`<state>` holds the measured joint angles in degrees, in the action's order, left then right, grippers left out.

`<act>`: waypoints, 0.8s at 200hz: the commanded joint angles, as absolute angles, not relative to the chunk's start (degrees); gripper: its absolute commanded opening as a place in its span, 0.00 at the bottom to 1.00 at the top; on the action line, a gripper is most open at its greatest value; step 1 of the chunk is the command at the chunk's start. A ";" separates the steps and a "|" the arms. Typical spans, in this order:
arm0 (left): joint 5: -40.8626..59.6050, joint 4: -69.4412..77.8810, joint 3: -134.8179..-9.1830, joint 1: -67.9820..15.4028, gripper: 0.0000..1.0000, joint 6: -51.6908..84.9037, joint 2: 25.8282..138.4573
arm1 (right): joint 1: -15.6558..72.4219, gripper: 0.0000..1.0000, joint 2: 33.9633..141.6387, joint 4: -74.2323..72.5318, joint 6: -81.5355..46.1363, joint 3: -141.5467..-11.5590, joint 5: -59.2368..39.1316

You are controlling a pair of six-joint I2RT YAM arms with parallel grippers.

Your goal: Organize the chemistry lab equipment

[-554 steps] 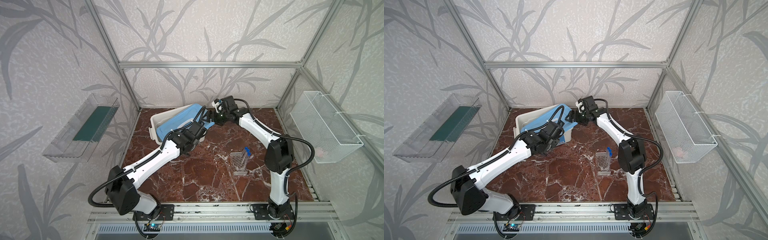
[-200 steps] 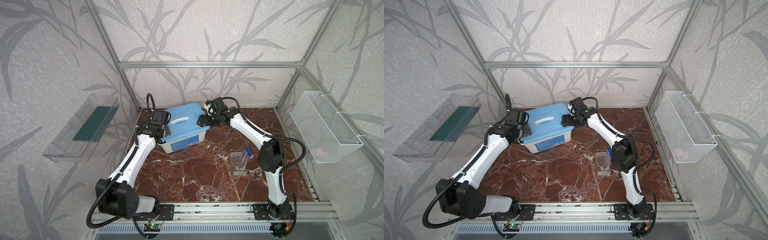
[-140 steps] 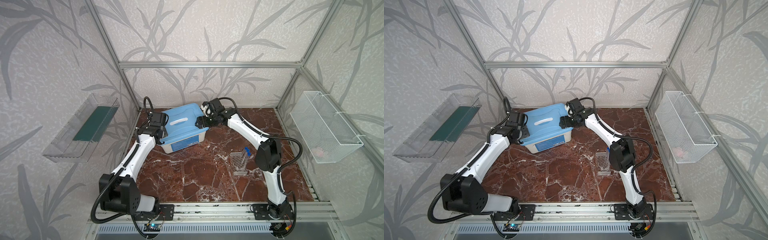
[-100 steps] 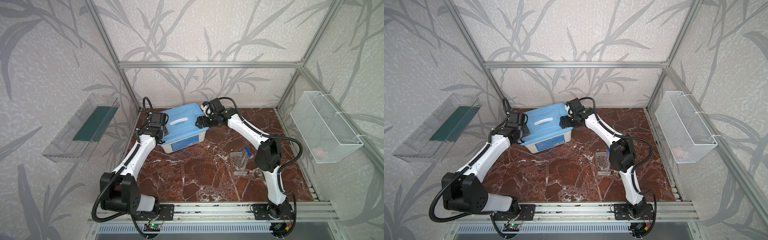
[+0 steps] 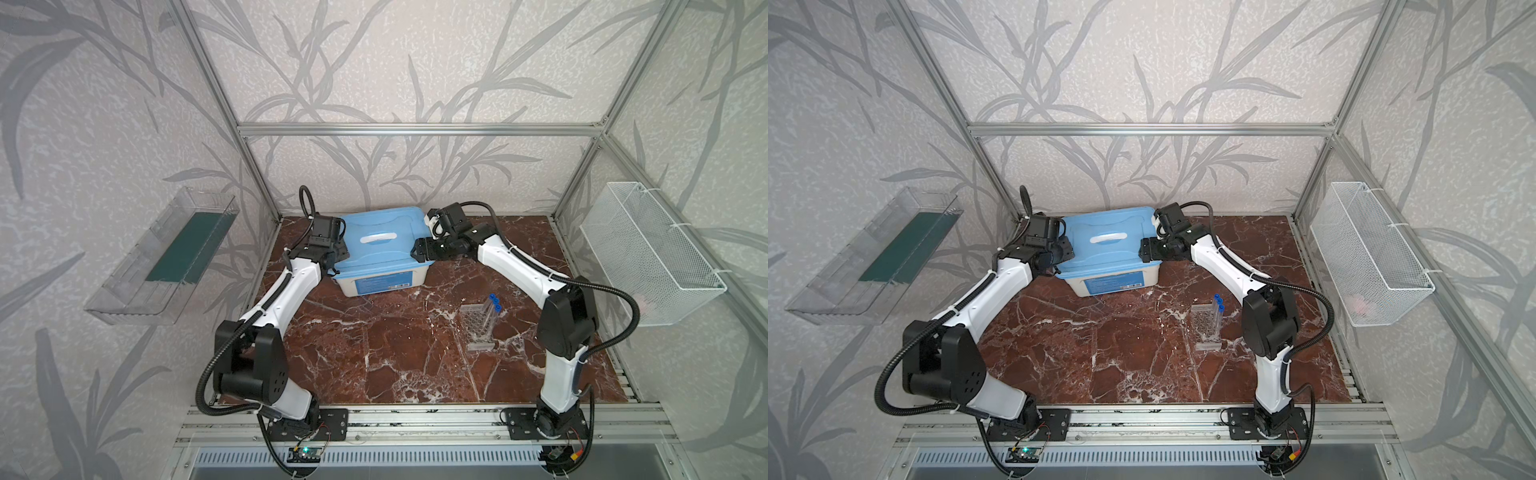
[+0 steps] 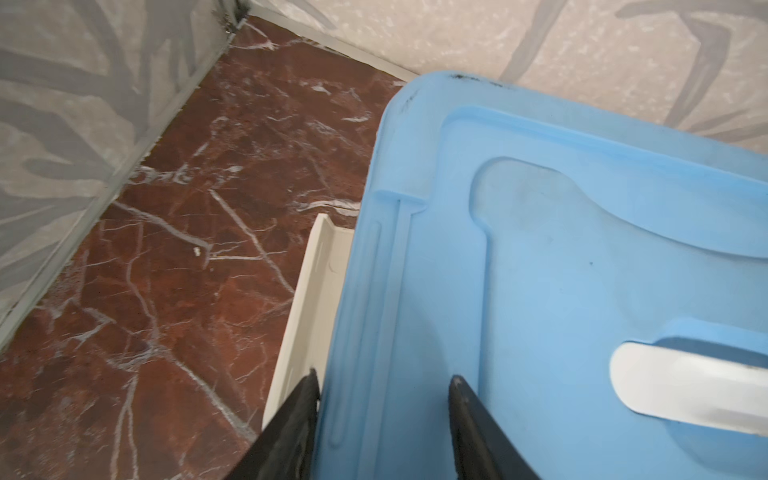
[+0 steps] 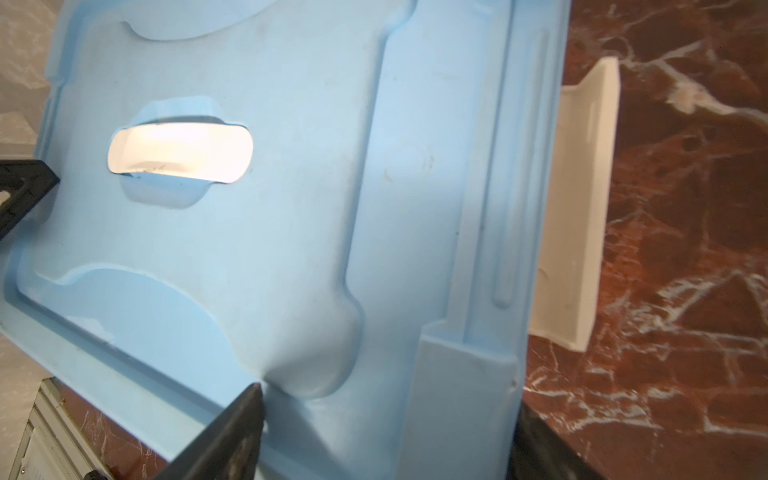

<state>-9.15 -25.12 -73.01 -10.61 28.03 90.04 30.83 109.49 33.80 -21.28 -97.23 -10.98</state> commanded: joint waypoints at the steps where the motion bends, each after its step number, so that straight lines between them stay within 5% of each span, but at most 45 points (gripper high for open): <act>1: -0.79 -33.54 -73.39 -13.89 0.51 27.86 96.26 | 30.24 0.83 106.78 38.05 -19.73 -92.31 -7.24; 61: 0.72 -37.01 -84.77 -11.79 0.54 25.84 96.01 | 28.52 0.82 103.89 38.70 -20.20 -88.77 -4.97; 133: 15.17 -20.51 -76.19 -4.94 0.93 27.39 92.99 | 28.36 0.82 103.41 37.01 -20.50 -86.20 -5.56; 160: 17.57 -16.03 -74.50 -4.37 0.96 28.89 94.97 | 28.25 0.82 103.82 36.37 -20.39 -85.70 -6.32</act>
